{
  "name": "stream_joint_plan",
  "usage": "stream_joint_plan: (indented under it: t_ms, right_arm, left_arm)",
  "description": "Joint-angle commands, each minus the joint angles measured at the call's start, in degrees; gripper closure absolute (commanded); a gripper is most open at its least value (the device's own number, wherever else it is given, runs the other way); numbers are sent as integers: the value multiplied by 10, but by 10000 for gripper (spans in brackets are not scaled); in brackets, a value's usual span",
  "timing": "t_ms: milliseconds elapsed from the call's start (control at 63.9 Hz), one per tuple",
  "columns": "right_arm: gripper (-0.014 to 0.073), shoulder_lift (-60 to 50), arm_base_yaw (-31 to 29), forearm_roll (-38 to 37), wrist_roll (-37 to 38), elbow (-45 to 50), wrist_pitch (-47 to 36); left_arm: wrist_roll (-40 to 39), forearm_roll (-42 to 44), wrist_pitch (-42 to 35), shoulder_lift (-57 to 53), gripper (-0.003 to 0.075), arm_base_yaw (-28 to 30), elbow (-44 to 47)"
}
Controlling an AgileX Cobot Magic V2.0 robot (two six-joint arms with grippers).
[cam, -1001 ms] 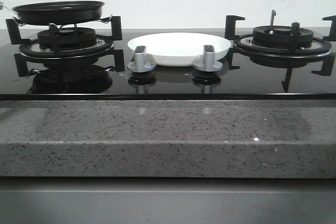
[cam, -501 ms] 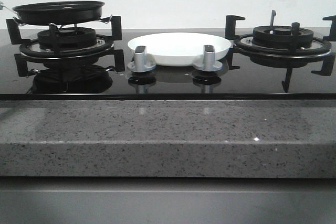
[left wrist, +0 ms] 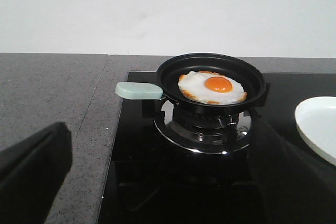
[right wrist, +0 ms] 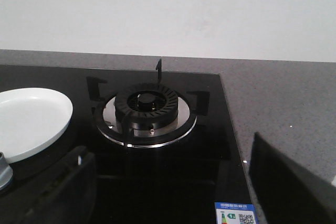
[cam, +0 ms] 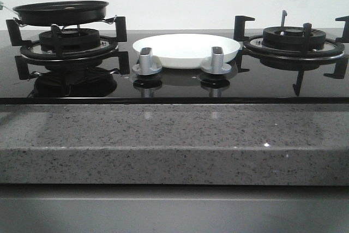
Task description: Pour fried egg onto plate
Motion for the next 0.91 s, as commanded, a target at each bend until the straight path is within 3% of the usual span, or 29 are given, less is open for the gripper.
stream_joint_plan:
  t_ms: [0, 250, 547, 720, 892]
  right_arm:
    - [-19, 36, -3, 8, -3, -35, -38]
    - [-13, 206, 1, 18, -3, -151, 21]
    - [192, 392, 79, 19, -3, -289, 57]
    - [202, 518, 120, 24, -3, -415, 164]
    - [203, 634, 125, 63, -43, -558, 281]
  left_arm:
    - [-5, -2, -49, 1, 50, -3, -22]
    - [-5, -2, -49, 1, 50, -3, -22]
    - [-5, -2, -49, 1, 50, -3, -22]
    - [-5, -2, -49, 1, 50, -3, -22]
    - [-5, -2, -49, 1, 50, -3, -22]
